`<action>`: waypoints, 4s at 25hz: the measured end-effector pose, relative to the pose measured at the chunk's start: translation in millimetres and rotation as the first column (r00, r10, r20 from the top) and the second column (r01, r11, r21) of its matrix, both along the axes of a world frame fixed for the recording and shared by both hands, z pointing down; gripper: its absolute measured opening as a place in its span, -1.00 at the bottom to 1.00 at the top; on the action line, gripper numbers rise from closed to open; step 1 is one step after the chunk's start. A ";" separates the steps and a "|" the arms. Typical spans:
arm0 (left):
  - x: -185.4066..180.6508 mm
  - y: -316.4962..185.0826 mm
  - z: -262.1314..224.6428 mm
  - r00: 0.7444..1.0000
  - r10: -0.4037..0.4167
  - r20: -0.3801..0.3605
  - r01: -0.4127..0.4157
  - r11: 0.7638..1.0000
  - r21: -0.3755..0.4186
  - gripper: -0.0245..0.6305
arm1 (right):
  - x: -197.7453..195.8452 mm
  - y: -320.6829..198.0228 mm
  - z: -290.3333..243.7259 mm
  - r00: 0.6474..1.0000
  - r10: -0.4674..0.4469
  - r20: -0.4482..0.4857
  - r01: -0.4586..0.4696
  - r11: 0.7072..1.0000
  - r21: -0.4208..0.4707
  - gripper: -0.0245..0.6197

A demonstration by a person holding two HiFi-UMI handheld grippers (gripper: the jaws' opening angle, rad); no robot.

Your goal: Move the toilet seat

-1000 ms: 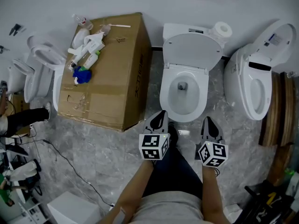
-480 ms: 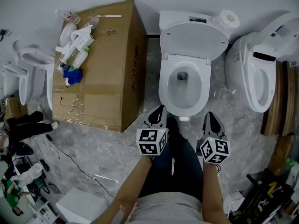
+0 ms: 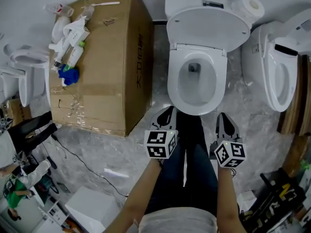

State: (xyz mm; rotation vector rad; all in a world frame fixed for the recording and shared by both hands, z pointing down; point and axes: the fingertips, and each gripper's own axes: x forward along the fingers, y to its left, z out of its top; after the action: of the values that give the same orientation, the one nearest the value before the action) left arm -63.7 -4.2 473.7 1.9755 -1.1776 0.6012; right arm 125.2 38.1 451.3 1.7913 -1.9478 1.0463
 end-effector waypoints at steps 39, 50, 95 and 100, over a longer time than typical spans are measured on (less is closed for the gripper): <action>9.2 44.0 245.9 0.998 -0.040 -0.054 0.013 0.902 -0.431 -0.41 | 55.1 42.3 262.5 0.979 0.047 0.196 0.027 0.934 -0.357 -0.38; 4.4 48.6 275.3 0.992 -0.081 -0.097 0.027 0.884 -0.467 -0.30 | 58.6 40.6 290.8 0.971 0.091 0.222 0.001 0.925 -0.381 -0.25; 24.0 54.7 305.1 0.988 -0.070 -0.135 -0.003 0.878 -0.478 -0.17 | 55.6 40.6 327.9 0.951 0.186 0.246 -0.060 0.894 -0.444 -0.14; 24.0 56.1 296.4 0.988 -0.050 -0.147 -0.024 0.886 -0.462 -0.17 | 57.2 39.4 315.4 0.949 0.189 0.254 -0.062 0.898 -0.435 -0.16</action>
State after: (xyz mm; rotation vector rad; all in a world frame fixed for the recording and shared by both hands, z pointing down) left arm -39.7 51.9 770.2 1.5714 -0.8529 0.6406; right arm 182.4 77.6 766.8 1.6018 -1.5894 1.7126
